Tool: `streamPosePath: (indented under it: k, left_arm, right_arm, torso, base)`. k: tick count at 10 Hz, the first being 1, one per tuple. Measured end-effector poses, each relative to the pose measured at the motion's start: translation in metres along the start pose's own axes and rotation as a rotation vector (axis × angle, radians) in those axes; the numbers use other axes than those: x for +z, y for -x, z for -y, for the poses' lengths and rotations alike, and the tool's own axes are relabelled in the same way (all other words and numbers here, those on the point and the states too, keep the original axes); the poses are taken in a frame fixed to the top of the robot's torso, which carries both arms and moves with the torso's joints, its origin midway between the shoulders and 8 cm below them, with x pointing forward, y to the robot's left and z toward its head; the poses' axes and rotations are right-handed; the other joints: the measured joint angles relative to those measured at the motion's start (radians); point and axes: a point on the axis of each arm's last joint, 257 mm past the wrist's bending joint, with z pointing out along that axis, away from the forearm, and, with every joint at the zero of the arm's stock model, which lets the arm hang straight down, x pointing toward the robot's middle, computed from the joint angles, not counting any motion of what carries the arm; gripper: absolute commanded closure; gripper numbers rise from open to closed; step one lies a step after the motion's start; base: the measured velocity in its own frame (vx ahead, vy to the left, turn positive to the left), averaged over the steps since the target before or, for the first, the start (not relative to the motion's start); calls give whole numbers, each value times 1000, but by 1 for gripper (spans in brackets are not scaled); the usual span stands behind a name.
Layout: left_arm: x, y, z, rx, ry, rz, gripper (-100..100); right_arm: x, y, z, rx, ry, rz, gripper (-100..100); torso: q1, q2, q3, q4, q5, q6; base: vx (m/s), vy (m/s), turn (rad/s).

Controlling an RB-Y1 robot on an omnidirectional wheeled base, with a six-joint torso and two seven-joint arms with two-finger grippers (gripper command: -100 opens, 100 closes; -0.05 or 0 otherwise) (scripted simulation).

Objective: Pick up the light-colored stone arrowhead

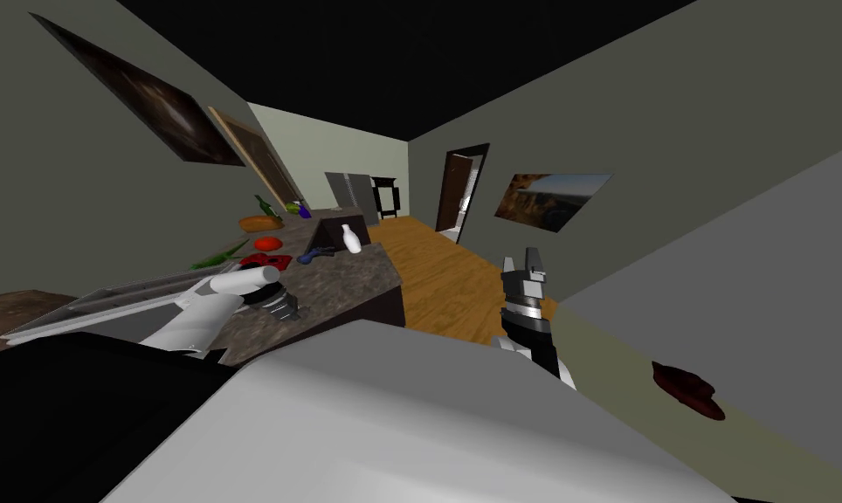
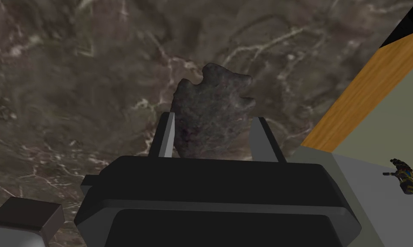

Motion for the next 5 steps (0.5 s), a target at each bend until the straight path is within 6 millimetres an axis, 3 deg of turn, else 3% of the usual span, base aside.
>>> streamPosePath:
  k: [2, 5]
  left_arm:
    - [-6, -2, -1, 27, -1, 0, 100]
    - [-16, -5, -4, 69, 1, 1, 100]
  right_arm:
    - [0, 0, 0, 0, 0, 0, 0]
    - [0, 0, 0, 0, 0, 0, 0]
  torso:
    - [-2, -6, -3, -1, 0, -2]
    - [-1, -7, -4, -2, 0, 0]
  base:
    - [109, -40, 217]
    - [77, -14, 93]
